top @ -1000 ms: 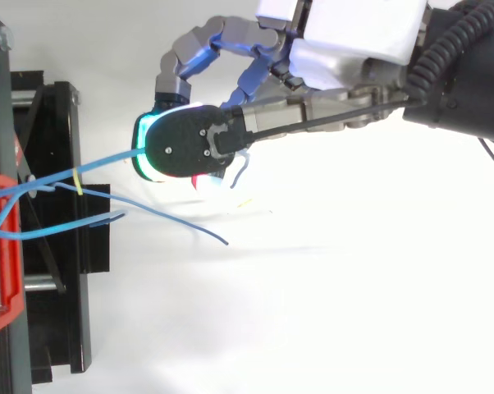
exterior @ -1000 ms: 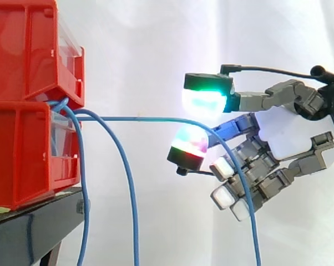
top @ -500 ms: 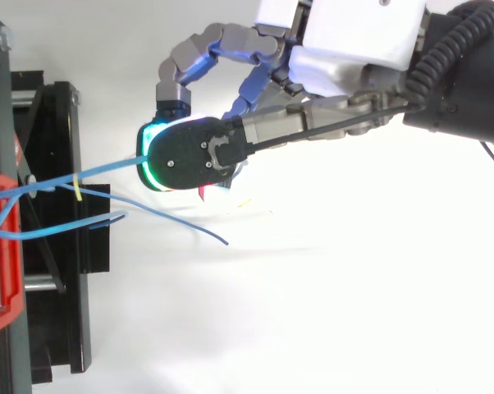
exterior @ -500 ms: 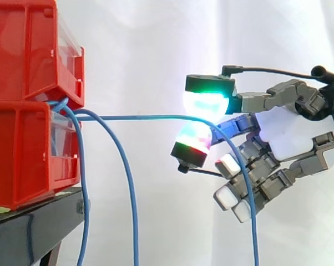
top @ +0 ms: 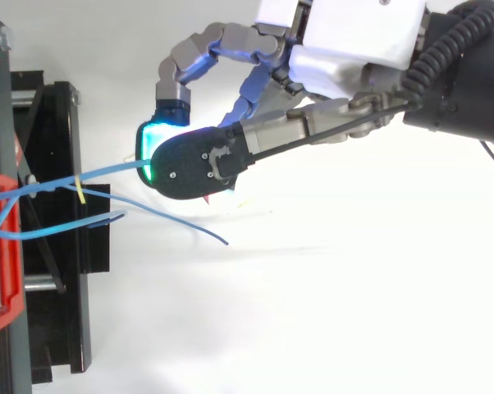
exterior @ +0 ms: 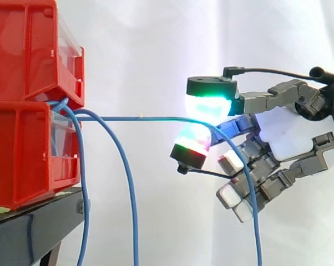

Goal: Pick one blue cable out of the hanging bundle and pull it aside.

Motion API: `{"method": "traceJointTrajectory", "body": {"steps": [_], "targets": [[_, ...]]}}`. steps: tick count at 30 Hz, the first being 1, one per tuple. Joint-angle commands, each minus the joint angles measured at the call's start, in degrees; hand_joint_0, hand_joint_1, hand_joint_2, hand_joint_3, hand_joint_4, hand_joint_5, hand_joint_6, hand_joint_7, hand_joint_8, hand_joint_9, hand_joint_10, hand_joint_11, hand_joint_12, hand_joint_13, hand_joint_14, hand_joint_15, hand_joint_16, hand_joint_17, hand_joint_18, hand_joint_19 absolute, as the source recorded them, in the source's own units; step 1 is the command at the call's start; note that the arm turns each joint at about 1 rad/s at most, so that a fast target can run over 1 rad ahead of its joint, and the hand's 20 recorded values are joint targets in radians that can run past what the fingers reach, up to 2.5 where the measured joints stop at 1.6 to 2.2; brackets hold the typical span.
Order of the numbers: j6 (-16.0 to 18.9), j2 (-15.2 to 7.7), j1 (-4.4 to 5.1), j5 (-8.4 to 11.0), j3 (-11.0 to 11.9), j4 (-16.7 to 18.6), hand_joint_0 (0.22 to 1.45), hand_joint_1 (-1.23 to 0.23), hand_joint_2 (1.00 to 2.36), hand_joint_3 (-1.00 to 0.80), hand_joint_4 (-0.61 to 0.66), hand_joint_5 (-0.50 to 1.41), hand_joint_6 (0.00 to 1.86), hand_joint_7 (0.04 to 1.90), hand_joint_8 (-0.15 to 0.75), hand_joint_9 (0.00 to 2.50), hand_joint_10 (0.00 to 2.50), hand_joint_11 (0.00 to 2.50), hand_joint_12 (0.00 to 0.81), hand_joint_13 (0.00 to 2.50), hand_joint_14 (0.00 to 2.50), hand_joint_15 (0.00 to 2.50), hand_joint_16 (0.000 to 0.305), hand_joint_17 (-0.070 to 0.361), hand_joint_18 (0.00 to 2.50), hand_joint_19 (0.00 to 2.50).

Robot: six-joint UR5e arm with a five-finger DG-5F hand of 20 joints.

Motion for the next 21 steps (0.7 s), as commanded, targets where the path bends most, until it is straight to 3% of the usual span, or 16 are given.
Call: {"method": "traceJointTrajectory", "body": {"steps": [1, 11, 21], "targets": [[0.0, 0.0, -0.05, 0.04, 0.0, 0.0, 0.61, -0.8, 1.02, -0.18, -0.15, -0.01, 0.88, 1.03, 0.213, 1.25, 0.02, 0.53, 0.317, 0.99, 0.02, 0.58, 0.047, 0.107, 0.78, 0.5], [1.1, 0.0, 0.13, 0.04, 0.0, -1.1, 0.61, -0.78, 1.01, -0.18, -0.13, 0.01, 0.85, 1.06, 0.231, 1.35, 0.02, 0.47, 0.348, 1.06, 0.02, 0.54, 0.057, 0.127, 0.85, 0.46], [1.1, 0.0, 0.39, 0.04, 0.0, -1.8, 0.62, -0.77, 1.0, -0.2, -0.12, 0.01, 0.84, 1.06, 0.263, 1.24, 0.01, 0.37, 0.367, 1.01, 0.02, 0.49, 0.058, 0.13, 0.82, 0.41]]}}
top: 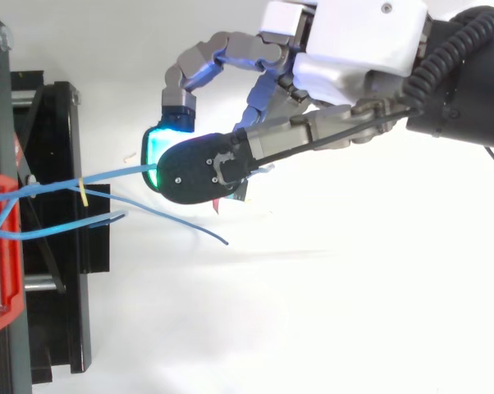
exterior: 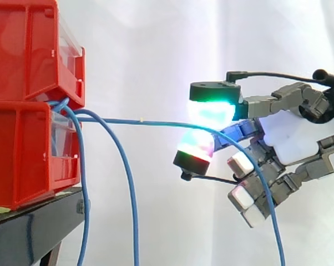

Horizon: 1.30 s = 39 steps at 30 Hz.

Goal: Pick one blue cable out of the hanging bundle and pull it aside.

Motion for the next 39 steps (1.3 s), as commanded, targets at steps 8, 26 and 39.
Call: {"method": "traceJointTrajectory", "body": {"steps": [8, 26, 39], "targets": [[1.7, 0.0, 0.09, -0.18, -0.1, -1.0, 0.62, -0.77, 1.0, -0.21, -0.09, 0.01, 0.83, 1.07, 0.266, 1.15, 0.01, 0.34, 0.363, 0.99, 0.02, 0.5, 0.058, 0.13, 0.78, 0.41], [2.0, 0.0, 0.18, -2.73, -0.2, -2.0, 0.59, -0.79, 1.12, -0.2, -0.11, 0.02, 0.81, 1.1, 0.245, 1.22, 0.01, 0.33, 0.363, 1.03, 0.02, 0.52, 0.06, 0.135, 0.8, 0.41], [1.9, 0.0, 0.18, -2.73, -1.1, -2.0, 0.62, -0.79, 1.03, -0.2, -0.1, 0.01, 0.82, 1.09, 0.259, 1.19, 0.01, 0.34, 0.366, 1.02, 0.02, 0.51, 0.059, 0.134, 0.79, 0.41]]}}
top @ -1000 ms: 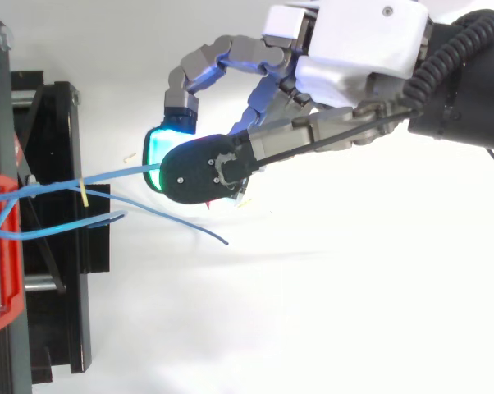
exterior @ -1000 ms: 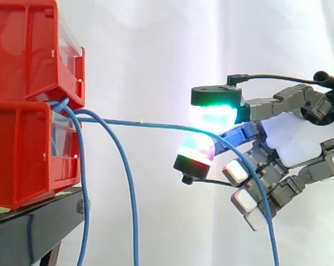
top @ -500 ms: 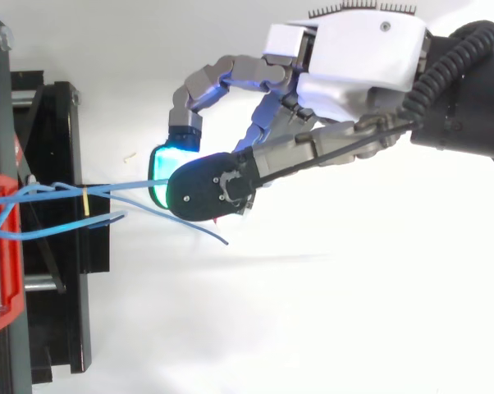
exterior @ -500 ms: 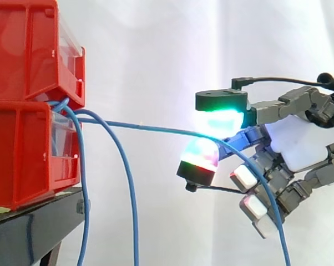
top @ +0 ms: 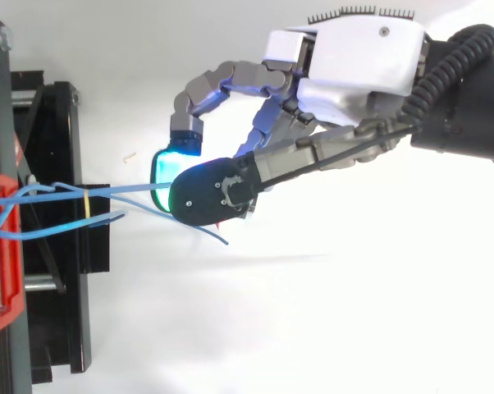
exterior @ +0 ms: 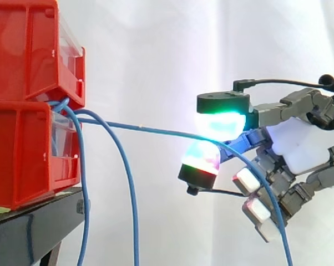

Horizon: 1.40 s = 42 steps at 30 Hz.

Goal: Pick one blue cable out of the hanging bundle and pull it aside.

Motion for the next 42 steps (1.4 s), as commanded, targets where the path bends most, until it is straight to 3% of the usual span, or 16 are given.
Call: {"method": "traceJointTrajectory", "body": {"steps": [1, 4, 8, 22, 42], "targets": [[-0.1, 0.0, -0.01, 0.0, -0.8, 0.1, 0.62, -0.79, 1.02, -0.2, -0.1, 0.01, 0.82, 1.08, 0.256, 1.19, 0.01, 0.34, 0.365, 1.02, 0.02, 0.51, 0.06, 0.134, 0.79, 0.41], [0.5, 0.0, -0.01, -0.09, -3.4, 0.2, 0.62, -0.79, 1.01, -0.19, -0.1, 0.01, 0.82, 1.08, 0.257, 1.19, 0.01, 0.34, 0.366, 1.02, 0.02, 0.52, 0.06, 0.134, 0.79, 0.42], [2.5, 0.0, -0.01, -0.09, -4.7, 1.8, 0.62, -0.79, 1.01, -0.19, -0.1, 0.01, 0.82, 1.08, 0.255, 1.21, 0.01, 0.35, 0.367, 1.03, 0.02, 0.52, 0.06, 0.134, 0.79, 0.41], [3.7, 0.0, 0.07, -0.09, -5.0, 3.1, 0.61, -0.78, 1.03, -0.19, -0.1, 0.02, 0.82, 1.09, 0.26, 1.23, 0.01, 0.36, 0.367, 1.03, 0.02, 0.52, 0.06, 0.135, 0.8, 0.41], [3.3, -0.1, 0.34, -0.09, -7.5, 6.2, 0.61, -0.77, 1.06, -0.2, -0.1, 0.02, 0.81, 1.09, 0.261, 1.24, 0.01, 0.36, 0.369, 1.04, 0.02, 0.53, 0.061, 0.136, 0.81, 0.42]]}}
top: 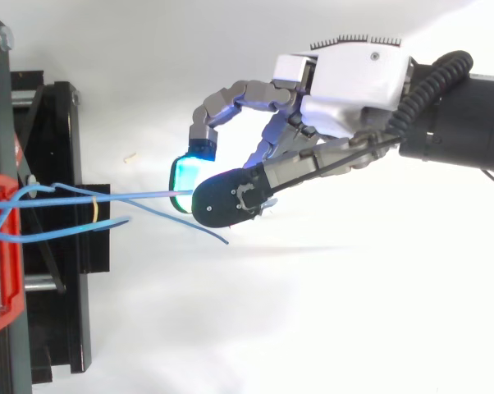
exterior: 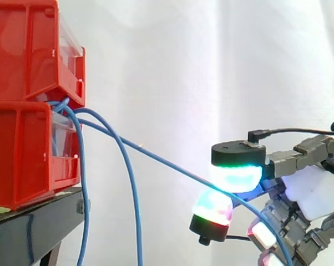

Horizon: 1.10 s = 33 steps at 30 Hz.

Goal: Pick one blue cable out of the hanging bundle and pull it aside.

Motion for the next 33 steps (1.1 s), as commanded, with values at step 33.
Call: {"method": "traceJointTrajectory", "body": {"steps": [33], "targets": [[2.3, 0.0, 1.12, 0.09, -4.5, 9.7, 0.62, -0.73, 1.0, -0.23, -0.06, 0.0, 0.83, 1.06, 0.251, 1.59, 0.03, 0.99, 0.37, 1.1, 0.02, 0.59, 0.058, 0.131, 0.85, 0.44]]}}
